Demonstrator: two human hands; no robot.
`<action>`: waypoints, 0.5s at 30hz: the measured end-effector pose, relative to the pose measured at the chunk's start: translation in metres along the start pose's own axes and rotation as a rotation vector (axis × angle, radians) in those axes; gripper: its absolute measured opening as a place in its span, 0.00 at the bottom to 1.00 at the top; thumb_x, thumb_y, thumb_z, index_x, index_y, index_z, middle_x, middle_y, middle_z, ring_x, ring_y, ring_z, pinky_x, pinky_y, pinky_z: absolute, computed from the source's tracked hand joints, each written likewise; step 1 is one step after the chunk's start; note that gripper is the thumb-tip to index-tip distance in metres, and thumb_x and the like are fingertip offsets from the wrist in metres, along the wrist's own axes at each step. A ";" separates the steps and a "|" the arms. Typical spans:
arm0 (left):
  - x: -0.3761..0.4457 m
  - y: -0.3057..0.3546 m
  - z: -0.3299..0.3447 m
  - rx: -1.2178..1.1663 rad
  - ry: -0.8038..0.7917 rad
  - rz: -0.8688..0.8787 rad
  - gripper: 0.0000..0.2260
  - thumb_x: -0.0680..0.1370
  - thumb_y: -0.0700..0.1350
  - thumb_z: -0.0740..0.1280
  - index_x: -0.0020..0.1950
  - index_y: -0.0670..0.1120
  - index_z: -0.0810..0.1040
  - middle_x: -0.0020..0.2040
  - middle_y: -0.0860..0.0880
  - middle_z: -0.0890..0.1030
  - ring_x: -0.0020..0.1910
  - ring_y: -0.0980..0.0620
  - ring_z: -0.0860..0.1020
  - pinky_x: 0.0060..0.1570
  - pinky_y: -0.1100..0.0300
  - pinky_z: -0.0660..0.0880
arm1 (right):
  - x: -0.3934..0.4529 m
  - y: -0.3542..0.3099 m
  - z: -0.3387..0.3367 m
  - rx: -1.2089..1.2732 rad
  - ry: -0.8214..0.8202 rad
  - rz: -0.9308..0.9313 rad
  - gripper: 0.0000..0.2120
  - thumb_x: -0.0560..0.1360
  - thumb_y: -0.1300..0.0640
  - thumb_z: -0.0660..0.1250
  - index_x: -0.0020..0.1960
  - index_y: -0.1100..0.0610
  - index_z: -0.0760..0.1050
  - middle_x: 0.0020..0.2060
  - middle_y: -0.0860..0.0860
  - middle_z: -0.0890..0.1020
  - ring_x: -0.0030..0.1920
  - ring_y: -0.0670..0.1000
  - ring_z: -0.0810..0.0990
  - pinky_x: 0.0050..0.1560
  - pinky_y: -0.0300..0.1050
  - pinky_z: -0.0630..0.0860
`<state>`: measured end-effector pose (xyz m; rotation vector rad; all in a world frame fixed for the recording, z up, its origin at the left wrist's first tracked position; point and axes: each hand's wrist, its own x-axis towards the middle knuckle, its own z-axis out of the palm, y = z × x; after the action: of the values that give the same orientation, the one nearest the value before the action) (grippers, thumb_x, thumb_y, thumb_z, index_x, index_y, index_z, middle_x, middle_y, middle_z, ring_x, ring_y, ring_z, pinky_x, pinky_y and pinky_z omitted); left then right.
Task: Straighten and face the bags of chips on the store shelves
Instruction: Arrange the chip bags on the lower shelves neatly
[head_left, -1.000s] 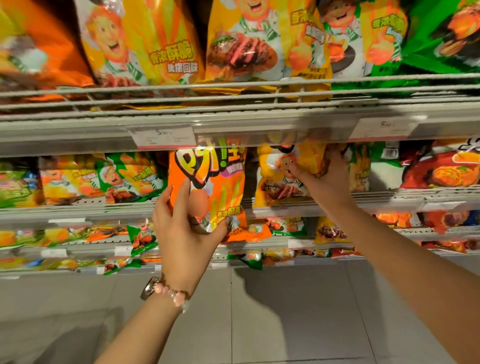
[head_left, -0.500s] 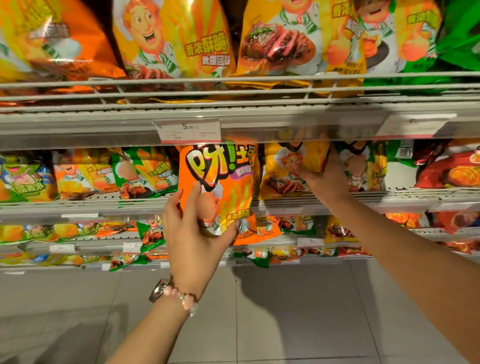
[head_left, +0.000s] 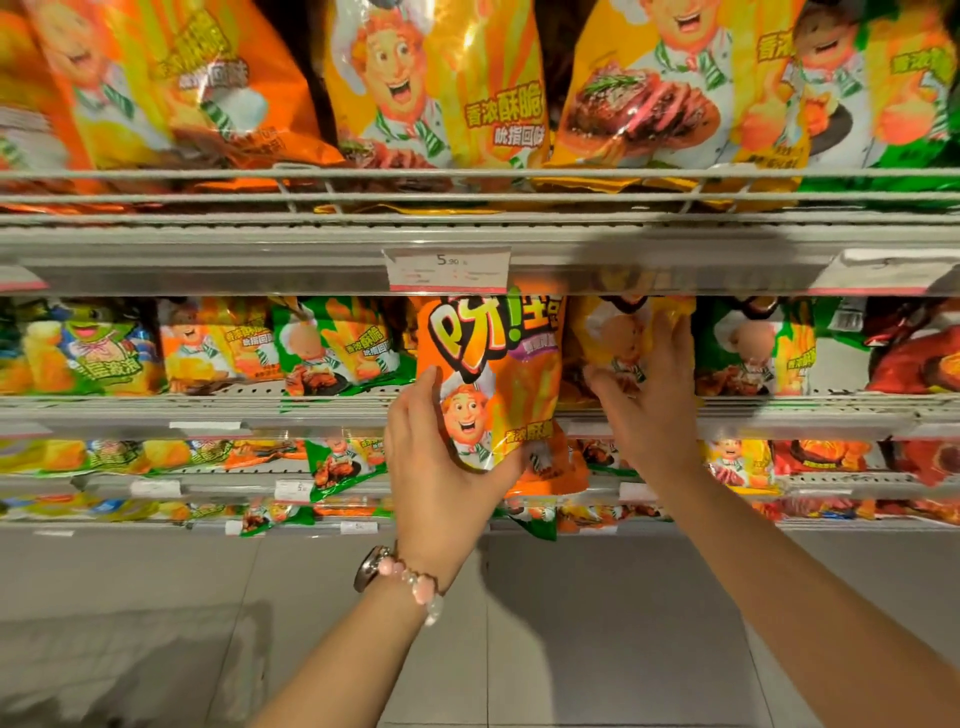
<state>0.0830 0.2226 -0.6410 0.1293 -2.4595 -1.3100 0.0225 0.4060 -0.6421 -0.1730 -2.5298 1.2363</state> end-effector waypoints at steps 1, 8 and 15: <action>0.001 -0.001 0.000 -0.005 -0.008 -0.002 0.47 0.60 0.53 0.82 0.73 0.46 0.63 0.64 0.55 0.67 0.64 0.59 0.64 0.63 0.61 0.64 | 0.007 0.005 0.000 -0.032 0.001 0.002 0.45 0.68 0.41 0.69 0.77 0.56 0.54 0.77 0.55 0.53 0.77 0.54 0.49 0.75 0.54 0.54; 0.008 0.002 -0.008 -0.071 -0.077 0.000 0.48 0.58 0.64 0.76 0.73 0.50 0.63 0.63 0.59 0.65 0.65 0.60 0.64 0.63 0.62 0.63 | 0.028 0.037 -0.001 -0.218 -0.001 -0.081 0.47 0.62 0.52 0.80 0.74 0.60 0.60 0.73 0.62 0.61 0.74 0.62 0.58 0.69 0.64 0.64; 0.010 -0.003 -0.008 -0.088 -0.100 -0.014 0.49 0.59 0.62 0.79 0.74 0.47 0.62 0.67 0.52 0.69 0.68 0.52 0.66 0.66 0.51 0.68 | -0.020 -0.003 -0.007 0.090 0.076 -0.072 0.38 0.70 0.38 0.63 0.75 0.52 0.58 0.74 0.50 0.62 0.74 0.44 0.57 0.71 0.34 0.56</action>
<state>0.0762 0.2121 -0.6370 0.0605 -2.4823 -1.4613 0.0439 0.4043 -0.6399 -0.1052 -2.3898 1.2876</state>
